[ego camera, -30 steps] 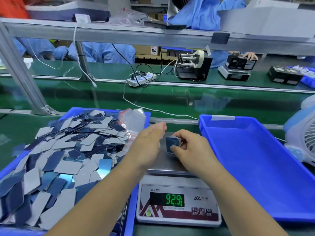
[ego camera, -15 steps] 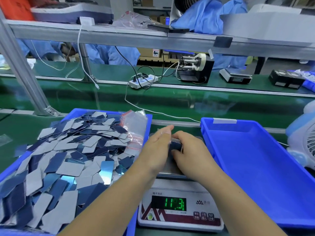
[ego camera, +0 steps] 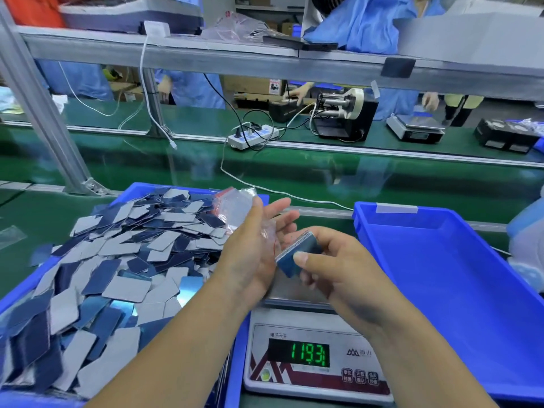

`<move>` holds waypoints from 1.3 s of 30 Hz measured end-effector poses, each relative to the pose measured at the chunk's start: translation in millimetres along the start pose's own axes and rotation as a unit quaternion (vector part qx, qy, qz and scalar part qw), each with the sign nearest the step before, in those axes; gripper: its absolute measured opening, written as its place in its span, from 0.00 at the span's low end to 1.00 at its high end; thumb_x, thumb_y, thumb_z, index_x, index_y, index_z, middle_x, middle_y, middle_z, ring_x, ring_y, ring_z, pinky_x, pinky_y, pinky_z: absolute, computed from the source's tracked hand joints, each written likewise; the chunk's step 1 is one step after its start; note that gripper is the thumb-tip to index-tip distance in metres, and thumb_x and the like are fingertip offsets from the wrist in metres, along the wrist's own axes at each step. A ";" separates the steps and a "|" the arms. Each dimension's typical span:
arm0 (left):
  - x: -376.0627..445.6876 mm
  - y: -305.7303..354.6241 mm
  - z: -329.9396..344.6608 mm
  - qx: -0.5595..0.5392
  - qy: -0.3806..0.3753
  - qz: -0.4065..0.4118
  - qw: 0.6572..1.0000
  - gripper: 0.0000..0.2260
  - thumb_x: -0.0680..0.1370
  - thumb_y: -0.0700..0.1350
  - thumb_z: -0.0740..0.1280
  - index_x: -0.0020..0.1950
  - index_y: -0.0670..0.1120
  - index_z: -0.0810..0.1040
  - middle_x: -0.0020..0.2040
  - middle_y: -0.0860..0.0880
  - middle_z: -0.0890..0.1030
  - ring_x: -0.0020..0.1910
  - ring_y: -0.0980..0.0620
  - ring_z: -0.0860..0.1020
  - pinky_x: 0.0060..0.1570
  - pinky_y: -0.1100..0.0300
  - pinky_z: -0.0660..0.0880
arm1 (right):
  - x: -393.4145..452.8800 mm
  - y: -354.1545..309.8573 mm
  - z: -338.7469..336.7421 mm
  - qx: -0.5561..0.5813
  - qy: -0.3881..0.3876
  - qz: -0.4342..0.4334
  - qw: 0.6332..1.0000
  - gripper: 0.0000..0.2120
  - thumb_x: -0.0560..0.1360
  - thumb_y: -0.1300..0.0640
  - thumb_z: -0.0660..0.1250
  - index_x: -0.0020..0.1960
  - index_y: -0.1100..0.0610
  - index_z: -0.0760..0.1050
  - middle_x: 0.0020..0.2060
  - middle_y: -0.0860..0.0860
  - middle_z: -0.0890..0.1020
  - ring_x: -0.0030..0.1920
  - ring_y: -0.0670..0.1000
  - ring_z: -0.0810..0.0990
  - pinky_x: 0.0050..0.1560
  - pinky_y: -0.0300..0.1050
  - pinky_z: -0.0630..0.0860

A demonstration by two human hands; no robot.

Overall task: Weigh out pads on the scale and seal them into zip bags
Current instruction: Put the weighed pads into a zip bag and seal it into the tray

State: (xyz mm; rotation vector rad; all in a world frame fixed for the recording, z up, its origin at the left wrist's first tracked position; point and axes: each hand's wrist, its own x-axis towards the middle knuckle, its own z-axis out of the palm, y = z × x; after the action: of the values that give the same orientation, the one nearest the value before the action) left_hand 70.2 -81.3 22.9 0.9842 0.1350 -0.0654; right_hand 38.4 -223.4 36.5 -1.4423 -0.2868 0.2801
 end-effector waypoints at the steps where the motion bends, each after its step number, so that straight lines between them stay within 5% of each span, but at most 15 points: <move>1: -0.1 -0.3 0.2 0.002 -0.001 -0.004 1.000 0.24 0.82 0.62 0.55 0.45 0.53 0.88 0.48 0.48 0.86 0.48 0.49 0.82 0.49 0.54 0.79 | 0.1 1.1 3.7 -0.015 0.001 -0.008 1.000 0.08 0.68 0.60 0.69 0.46 0.53 0.83 0.35 0.51 0.80 0.31 0.47 0.73 0.32 0.36 0.71; 9: -1.9 -2.2 -1.4 -0.018 -0.041 -0.019 0.999 0.25 0.76 0.64 0.60 0.48 0.46 0.86 0.49 0.42 0.82 0.46 0.44 0.82 0.50 0.50 0.79 | 10.8 13.4 20.2 -0.176 0.123 -0.088 0.973 0.10 0.67 0.55 0.67 0.46 0.43 0.79 0.39 0.42 0.84 0.37 0.44 0.77 0.42 0.49 0.74; 13: -3.3 -5.3 -3.8 -0.036 -0.090 -0.064 0.993 0.27 0.81 0.63 0.55 0.57 0.41 0.81 0.55 0.37 0.83 0.54 0.38 0.80 0.61 0.44 0.74 | 10.7 15.3 13.8 -0.169 0.171 -0.096 0.966 0.08 0.68 0.55 0.67 0.45 0.44 0.78 0.31 0.42 0.80 0.32 0.43 0.74 0.37 0.42 0.72; 17: -8.9 -0.9 -5.4 -0.045 -0.143 -0.058 0.987 0.17 0.73 0.47 0.70 0.60 0.41 0.80 0.52 0.39 0.82 0.50 0.43 0.81 0.58 0.48 0.75 | 10.8 12.8 2.5 -0.110 0.230 -0.106 0.961 0.11 0.75 0.64 0.68 0.43 0.48 0.79 0.26 0.42 0.75 0.28 0.44 0.71 0.30 0.34 0.69; 22: -7.5 -6.8 -6.0 -0.021 -0.111 -0.044 0.993 0.19 0.74 0.32 0.69 0.65 0.38 0.75 0.45 0.43 0.84 0.39 0.49 0.82 0.45 0.57 0.81 | 8.0 9.2 -6.8 -0.049 0.245 -0.095 0.964 0.11 0.77 0.66 0.66 0.42 0.52 0.79 0.27 0.48 0.72 0.28 0.47 0.68 0.28 0.38 0.67; 26: -8.1 -5.8 -5.5 0.006 -0.084 -0.032 0.996 0.15 0.73 0.37 0.74 0.59 0.40 0.79 0.43 0.43 0.84 0.40 0.49 0.83 0.43 0.59 0.81 | 6.5 9.2 -8.3 -0.013 0.239 -0.084 0.967 0.10 0.78 0.67 0.66 0.43 0.54 0.79 0.27 0.48 0.73 0.28 0.48 0.68 0.28 0.38 0.67; 32: -5.8 -5.0 -7.3 -0.011 -0.034 -0.028 0.999 0.04 0.80 0.37 0.67 0.54 0.41 0.80 0.47 0.42 0.86 0.47 0.45 0.86 0.40 0.58 0.81 | 1.4 4.2 -11.3 0.112 0.212 -0.096 0.966 0.10 0.78 0.69 0.64 0.44 0.56 0.77 0.29 0.50 0.74 0.27 0.48 0.69 0.27 0.36 0.68; 39: -7.1 -3.4 -6.1 -0.069 -0.044 -0.050 0.995 0.13 0.80 0.38 0.67 0.37 0.44 0.86 0.41 0.42 0.84 0.40 0.49 0.85 0.36 0.59 0.81 | 0.0 8.4 -3.7 0.203 0.159 -0.096 0.961 0.06 0.76 0.66 0.66 0.49 0.58 0.77 0.35 0.52 0.76 0.26 0.48 0.71 0.26 0.37 0.69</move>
State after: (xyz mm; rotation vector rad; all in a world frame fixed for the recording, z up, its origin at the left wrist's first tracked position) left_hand 62.2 -78.2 17.8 0.8359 0.1068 -0.1879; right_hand 39.7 -225.9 27.7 -1.0227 -0.0953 -0.0533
